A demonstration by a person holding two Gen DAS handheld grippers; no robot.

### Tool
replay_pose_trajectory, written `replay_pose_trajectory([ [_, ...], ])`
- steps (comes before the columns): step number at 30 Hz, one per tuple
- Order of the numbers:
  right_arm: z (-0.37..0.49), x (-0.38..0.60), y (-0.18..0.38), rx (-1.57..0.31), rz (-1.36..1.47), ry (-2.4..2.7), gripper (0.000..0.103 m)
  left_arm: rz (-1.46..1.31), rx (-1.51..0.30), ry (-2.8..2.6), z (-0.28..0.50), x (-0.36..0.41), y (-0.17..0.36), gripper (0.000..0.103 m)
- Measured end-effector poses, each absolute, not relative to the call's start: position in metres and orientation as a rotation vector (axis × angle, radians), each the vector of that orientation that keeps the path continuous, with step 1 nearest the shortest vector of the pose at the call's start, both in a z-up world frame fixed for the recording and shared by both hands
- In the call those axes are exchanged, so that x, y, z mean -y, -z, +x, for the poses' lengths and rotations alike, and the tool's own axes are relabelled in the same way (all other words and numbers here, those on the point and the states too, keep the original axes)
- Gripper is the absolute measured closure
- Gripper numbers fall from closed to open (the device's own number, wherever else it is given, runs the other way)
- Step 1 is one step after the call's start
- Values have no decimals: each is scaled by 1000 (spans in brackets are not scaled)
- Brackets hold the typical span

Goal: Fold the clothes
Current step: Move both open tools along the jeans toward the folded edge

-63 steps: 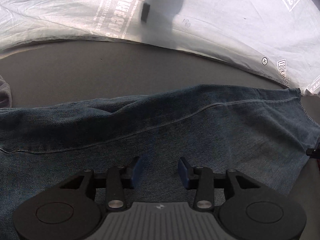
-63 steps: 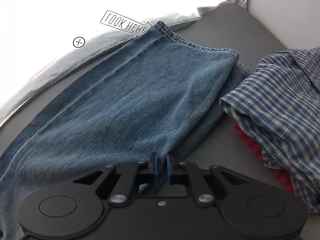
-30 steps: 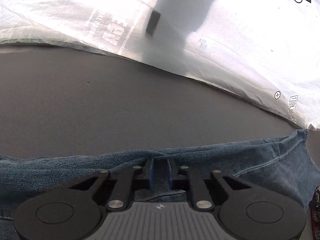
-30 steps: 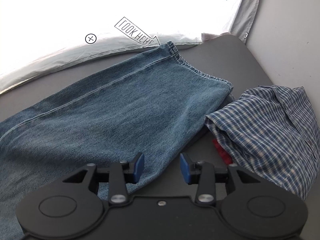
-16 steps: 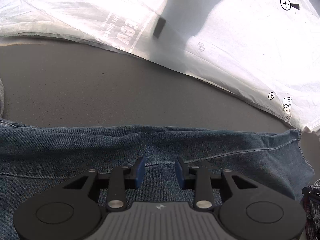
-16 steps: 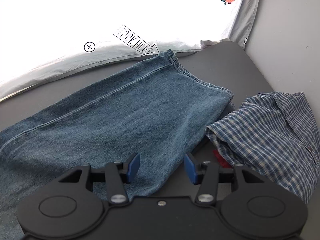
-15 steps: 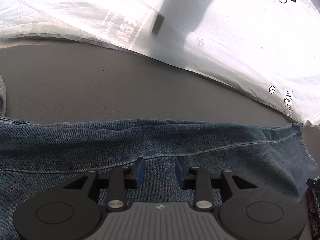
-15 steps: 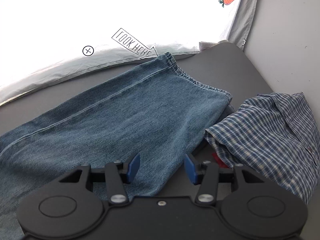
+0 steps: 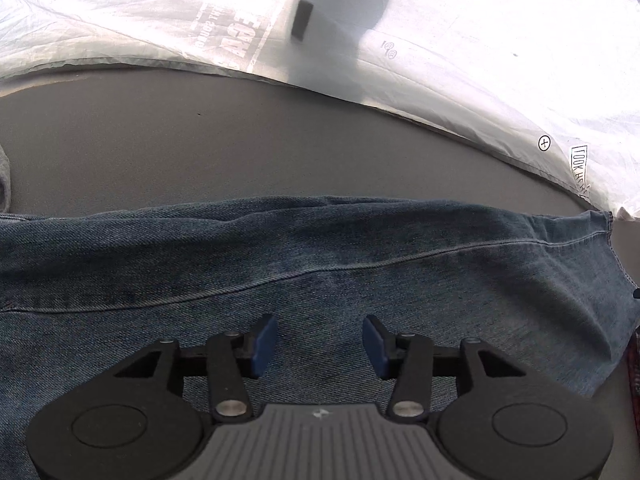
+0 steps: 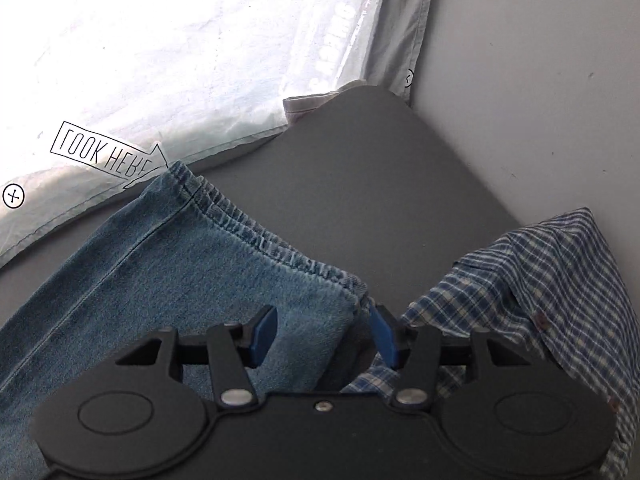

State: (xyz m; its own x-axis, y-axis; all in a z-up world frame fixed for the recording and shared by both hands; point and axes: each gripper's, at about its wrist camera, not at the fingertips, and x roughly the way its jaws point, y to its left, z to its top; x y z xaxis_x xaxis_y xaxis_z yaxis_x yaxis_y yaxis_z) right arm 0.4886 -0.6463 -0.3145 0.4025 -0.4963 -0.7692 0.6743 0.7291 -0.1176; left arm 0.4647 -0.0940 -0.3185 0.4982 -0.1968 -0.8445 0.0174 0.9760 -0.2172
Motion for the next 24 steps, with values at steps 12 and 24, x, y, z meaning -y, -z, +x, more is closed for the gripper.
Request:
replay_pose_trajectory([
  [12, 494, 642, 316, -886, -43, 741, 92, -199, -1048, 99, 467, 98, 317, 45],
  [24, 504, 577, 289, -721, -86, 365, 93, -84, -1018, 280, 487, 164, 298, 46],
])
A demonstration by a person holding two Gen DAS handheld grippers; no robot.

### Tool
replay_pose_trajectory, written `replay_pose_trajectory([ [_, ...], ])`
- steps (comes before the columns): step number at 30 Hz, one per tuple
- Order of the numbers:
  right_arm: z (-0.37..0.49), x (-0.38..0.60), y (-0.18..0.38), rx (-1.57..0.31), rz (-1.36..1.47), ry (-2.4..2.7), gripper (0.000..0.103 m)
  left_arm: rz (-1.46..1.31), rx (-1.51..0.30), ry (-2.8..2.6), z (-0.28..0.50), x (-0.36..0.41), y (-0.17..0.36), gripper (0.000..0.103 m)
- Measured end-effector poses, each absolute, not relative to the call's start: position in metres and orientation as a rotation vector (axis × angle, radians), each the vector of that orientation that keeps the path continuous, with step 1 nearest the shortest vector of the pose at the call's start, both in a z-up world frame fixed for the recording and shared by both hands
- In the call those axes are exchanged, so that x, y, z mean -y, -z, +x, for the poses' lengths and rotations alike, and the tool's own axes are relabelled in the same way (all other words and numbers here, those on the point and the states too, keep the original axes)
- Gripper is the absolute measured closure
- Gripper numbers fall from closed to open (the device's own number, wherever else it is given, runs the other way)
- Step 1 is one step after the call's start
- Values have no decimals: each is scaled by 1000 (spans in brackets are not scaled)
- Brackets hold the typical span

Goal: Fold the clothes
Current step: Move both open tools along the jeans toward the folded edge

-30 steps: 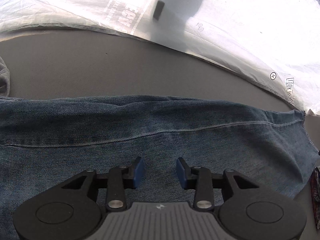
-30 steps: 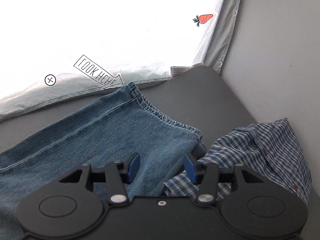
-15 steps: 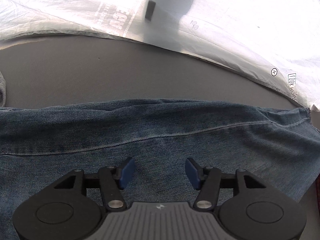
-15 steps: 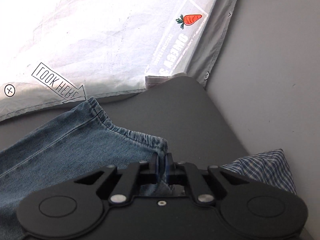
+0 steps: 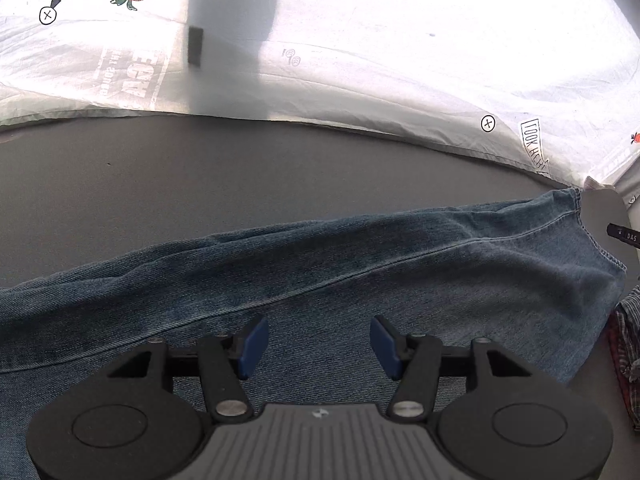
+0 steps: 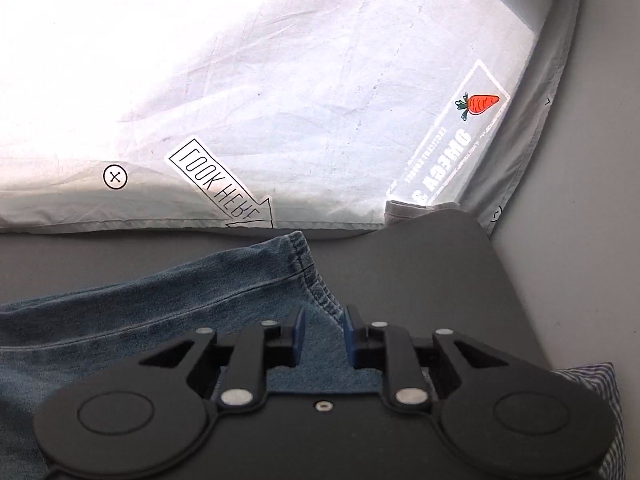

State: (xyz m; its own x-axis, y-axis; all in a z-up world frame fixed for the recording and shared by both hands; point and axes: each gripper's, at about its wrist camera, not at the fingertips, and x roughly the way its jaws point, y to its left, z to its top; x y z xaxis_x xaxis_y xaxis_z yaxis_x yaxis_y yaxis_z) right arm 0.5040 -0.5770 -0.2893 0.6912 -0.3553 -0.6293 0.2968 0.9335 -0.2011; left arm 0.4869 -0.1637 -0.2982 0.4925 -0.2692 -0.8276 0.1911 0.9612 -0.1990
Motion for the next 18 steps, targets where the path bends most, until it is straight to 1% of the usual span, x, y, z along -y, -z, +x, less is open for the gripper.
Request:
replay_pose_trajectory([
  [2, 516, 556, 296, -730, -1, 197, 94, -50, -1020, 310, 497, 180, 300, 46],
  [4, 529, 528, 305, -726, -84, 92, 93, -16, -1024, 337, 506, 195, 304, 46],
  [5, 533, 512, 308, -714, -169, 54, 90, -6, -1024, 346, 508, 198, 305, 46],
  [7, 537, 487, 313, -689, -315, -10, 61, 14, -1024, 362, 514, 205, 308, 45],
  [12, 542, 453, 323, -690, -538, -226, 59, -9, -1034, 377, 520, 202, 311, 45],
  [14, 547, 447, 329, -723, -598, -307, 56, -39, -1038, 384, 521, 197, 311, 45],
  [15, 550, 446, 331, -753, -603, -359, 51, -57, -1042, 385, 522, 195, 311, 45],
  [16, 554, 444, 332, -785, -604, -414, 50, -73, -1046, 386, 522, 193, 311, 45],
  [18, 559, 440, 335, -797, -624, -477, 50, -96, -1052, 388, 523, 190, 311, 45],
])
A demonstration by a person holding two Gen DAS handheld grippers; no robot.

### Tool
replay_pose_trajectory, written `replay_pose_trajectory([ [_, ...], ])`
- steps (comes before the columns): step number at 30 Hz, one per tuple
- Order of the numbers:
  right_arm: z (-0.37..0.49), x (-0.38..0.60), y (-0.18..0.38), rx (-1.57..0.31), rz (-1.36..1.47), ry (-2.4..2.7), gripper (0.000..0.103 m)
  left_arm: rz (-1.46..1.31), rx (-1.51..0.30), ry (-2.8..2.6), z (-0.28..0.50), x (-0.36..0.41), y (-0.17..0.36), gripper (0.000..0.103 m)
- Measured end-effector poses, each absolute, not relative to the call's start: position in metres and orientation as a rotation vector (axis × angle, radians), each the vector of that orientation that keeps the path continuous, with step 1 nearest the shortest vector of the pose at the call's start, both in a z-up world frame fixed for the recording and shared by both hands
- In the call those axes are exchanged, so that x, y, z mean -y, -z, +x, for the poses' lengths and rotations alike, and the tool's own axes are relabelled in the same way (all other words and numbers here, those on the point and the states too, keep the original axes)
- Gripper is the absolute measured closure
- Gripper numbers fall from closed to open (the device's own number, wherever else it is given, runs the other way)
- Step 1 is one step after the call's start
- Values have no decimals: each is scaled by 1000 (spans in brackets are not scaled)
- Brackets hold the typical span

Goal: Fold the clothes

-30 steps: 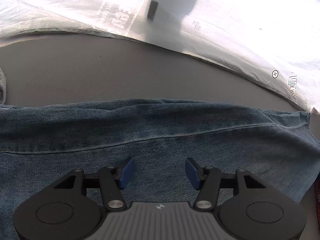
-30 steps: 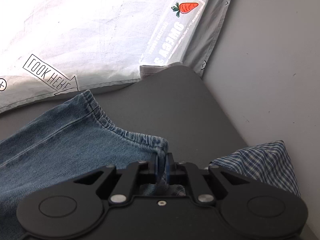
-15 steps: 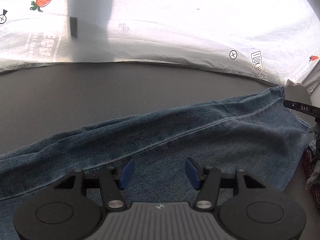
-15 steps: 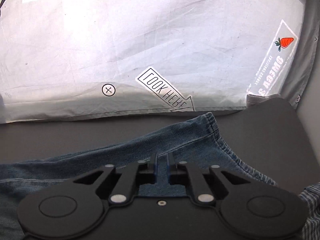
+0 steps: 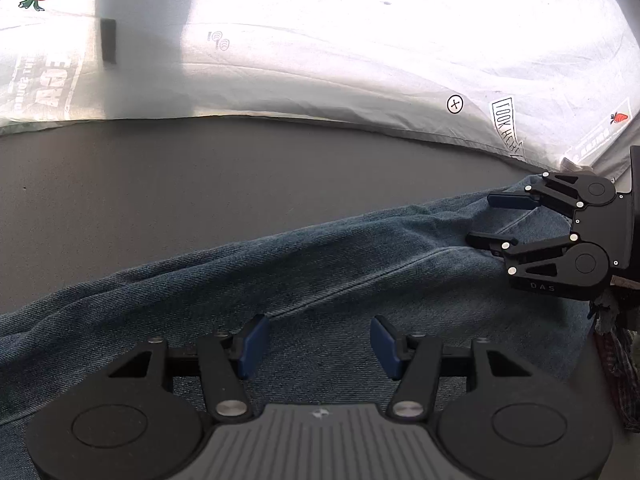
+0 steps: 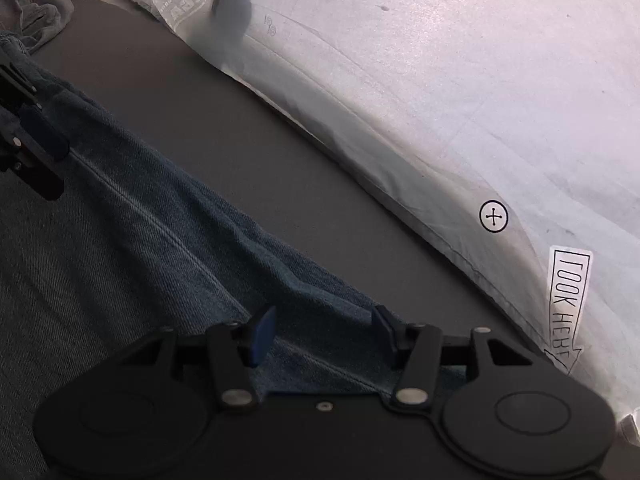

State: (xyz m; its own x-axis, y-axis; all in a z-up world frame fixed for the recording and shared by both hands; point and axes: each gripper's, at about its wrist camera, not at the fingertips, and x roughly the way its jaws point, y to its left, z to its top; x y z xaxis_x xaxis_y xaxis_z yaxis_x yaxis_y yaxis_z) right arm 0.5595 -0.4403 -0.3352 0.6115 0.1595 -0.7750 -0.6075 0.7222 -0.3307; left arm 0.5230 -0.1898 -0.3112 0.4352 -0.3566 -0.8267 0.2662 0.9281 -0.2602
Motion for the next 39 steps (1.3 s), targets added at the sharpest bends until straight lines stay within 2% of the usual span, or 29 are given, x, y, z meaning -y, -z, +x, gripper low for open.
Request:
replay_pose_trajectory([
  [2, 566, 437, 335, -802, -635, -516, 64, -97, -1053, 392, 522, 189, 312, 45],
  [3, 570, 435, 336, -814, -643, -523, 100, -94, -1053, 392, 522, 191, 312, 45],
  [6, 571, 425, 342, -790, -718, -493, 103, -87, -1055, 385, 519, 192, 313, 45],
  [15, 579, 414, 349, -758, -621, -308, 102, -145, -1068, 346, 515, 178, 312, 45],
  [17, 579, 406, 349, -750, -637, -249, 98, -144, -1072, 307, 512, 174, 309, 45],
  [19, 574, 407, 337, -738, -572, -152, 69, -172, -1058, 262, 500, 160, 298, 45],
  [23, 539, 414, 296, -709, -318, -24, 59, -254, -1022, 180, 465, 127, 273, 45],
  [26, 484, 390, 273, -673, -334, -2, 47, -304, -998, 108, 427, 98, 255, 43],
  [28, 447, 369, 265, -663, -342, -23, 34, -339, -987, 58, 397, 78, 247, 42],
  [34, 337, 307, 266, -742, -318, -104, 23, -404, -960, -101, 304, 33, 236, 40],
  [39, 255, 246, 279, -724, -465, -238, 21, -466, -972, -193, 234, -3, 240, 39],
])
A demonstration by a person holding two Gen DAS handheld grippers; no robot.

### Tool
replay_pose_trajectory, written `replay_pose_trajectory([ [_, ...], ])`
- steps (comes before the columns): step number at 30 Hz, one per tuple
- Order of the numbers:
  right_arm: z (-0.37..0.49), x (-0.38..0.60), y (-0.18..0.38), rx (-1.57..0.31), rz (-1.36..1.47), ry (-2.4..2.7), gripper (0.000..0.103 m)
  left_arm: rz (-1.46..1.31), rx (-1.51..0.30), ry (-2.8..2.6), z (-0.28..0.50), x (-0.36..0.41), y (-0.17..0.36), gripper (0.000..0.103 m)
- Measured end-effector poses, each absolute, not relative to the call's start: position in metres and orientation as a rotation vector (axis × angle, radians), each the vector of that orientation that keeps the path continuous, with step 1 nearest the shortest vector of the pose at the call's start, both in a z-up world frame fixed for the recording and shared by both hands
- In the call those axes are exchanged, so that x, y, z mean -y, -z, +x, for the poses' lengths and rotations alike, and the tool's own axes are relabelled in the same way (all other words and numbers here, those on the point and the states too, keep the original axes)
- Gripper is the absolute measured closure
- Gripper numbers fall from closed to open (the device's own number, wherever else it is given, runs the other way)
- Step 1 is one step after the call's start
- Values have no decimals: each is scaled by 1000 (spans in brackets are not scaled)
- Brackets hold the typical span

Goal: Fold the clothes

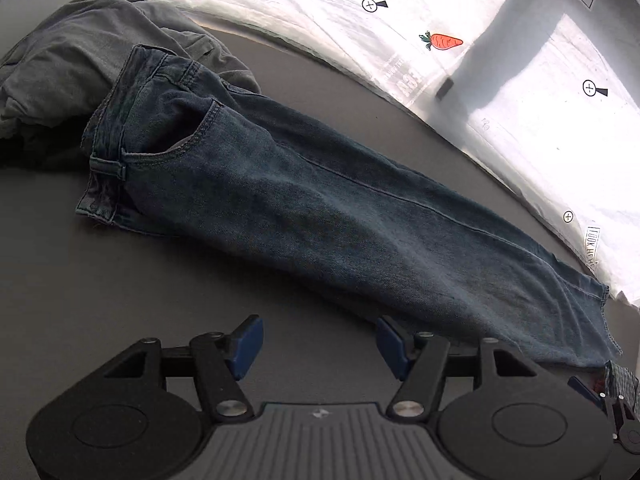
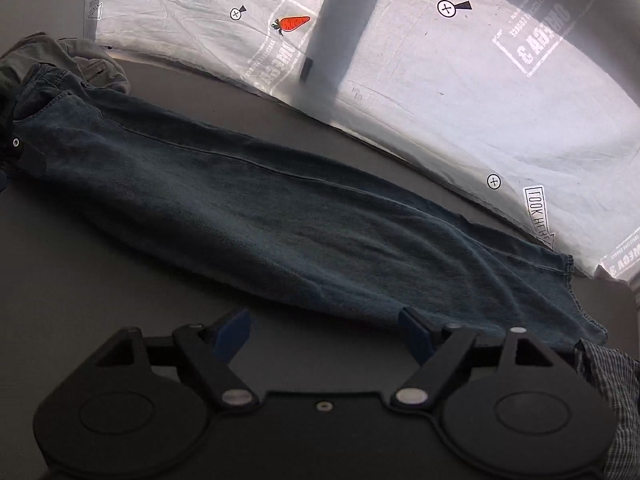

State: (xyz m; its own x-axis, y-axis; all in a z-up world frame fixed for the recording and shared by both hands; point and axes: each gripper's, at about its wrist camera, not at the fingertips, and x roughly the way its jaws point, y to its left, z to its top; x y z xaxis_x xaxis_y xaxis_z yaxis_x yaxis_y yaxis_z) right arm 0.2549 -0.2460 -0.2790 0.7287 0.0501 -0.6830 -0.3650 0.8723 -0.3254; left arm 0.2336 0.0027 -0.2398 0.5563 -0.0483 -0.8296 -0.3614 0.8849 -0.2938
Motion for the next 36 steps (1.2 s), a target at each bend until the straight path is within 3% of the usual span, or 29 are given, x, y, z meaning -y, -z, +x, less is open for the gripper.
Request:
replay_pose_trajectory([
  [11, 192, 123, 301, -644, -700, -379, 20, -478, -983, -209, 196, -96, 245, 38],
  [17, 192, 40, 316, -665, -731, -293, 20, -410, -997, -120, 237, -170, 261, 29],
  [20, 199, 8, 316, -699, -665, -231, 18, -430, -990, -28, 263, -211, 272, 19],
  [28, 216, -33, 314, -801, -552, 9, 17, -714, -1020, 153, 316, -258, 307, 16],
  [29, 216, -34, 314, -810, -553, 26, 17, -764, -1012, 150, 320, -261, 312, 11],
  [30, 215, -36, 314, -814, -563, 37, 17, -832, -997, 163, 322, -265, 315, 0],
  [36, 210, -39, 308, -838, -591, 62, 17, -1011, -990, 100, 343, -269, 321, 1],
])
